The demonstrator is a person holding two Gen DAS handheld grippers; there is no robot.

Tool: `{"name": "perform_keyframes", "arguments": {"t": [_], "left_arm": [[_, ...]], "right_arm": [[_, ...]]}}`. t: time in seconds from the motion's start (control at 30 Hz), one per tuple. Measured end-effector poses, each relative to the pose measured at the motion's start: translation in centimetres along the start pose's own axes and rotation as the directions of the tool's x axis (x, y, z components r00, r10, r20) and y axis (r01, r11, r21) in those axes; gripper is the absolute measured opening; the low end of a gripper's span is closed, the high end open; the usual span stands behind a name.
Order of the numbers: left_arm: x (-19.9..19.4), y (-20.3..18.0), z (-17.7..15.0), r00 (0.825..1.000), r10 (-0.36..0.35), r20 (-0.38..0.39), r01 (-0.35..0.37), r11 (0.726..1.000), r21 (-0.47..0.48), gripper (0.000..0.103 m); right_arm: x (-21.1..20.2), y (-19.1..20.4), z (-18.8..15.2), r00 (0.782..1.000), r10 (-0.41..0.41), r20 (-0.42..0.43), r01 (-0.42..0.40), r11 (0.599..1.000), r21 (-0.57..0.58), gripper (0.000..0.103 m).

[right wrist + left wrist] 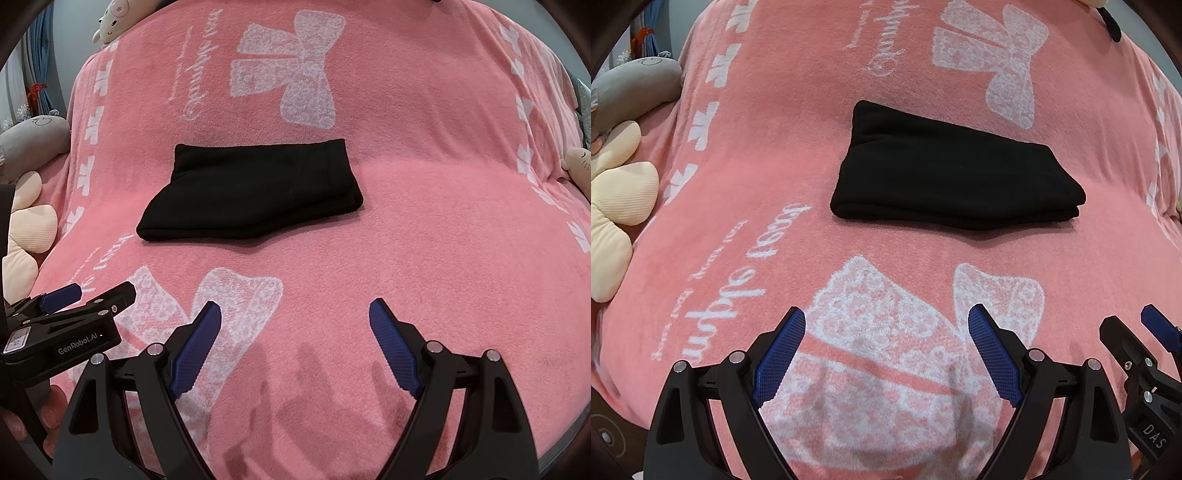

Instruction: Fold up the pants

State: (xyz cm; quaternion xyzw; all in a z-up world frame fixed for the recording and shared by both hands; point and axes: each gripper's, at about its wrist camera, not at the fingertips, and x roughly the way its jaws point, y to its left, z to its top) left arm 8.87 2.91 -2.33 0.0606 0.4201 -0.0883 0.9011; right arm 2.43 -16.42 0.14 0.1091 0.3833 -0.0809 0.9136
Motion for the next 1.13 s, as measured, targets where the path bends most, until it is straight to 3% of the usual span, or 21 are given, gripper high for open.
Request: {"name": "perform_keyframes", "arguments": {"t": [0.57, 0.77, 1.0, 1.13], "left_arm": [[-0.1, 0.3, 0.2, 1.0, -0.022, 0.007, 0.022, 1.0, -0.005, 0.087], [0.8, 1.0, -0.2, 0.996, -0.082, -0.035, 0.08, 0.994, -0.07, 0.087], [-0.2, 0.1, -0.3, 1.0, 0.008, 0.027, -0.008, 1.0, 0.004, 0.088], [-0.5, -0.2, -0.3, 0.999, -0.007, 0.043, 0.006, 1.0, 0.027, 0.088]], "right_arm": [[0.0, 0.0, -0.1, 1.0, 0.0, -0.002, 0.0, 1.0, 0.002, 0.08], [-0.1, 0.0, -0.1, 1.0, 0.0, -0.003, 0.0, 1.0, 0.004, 0.08], [-0.1, 0.0, -0.2, 1.0, -0.001, -0.003, 0.001, 1.0, 0.002, 0.08], [-0.1, 0.0, -0.2, 1.0, -0.001, -0.003, 0.001, 1.0, 0.004, 0.08]]}}
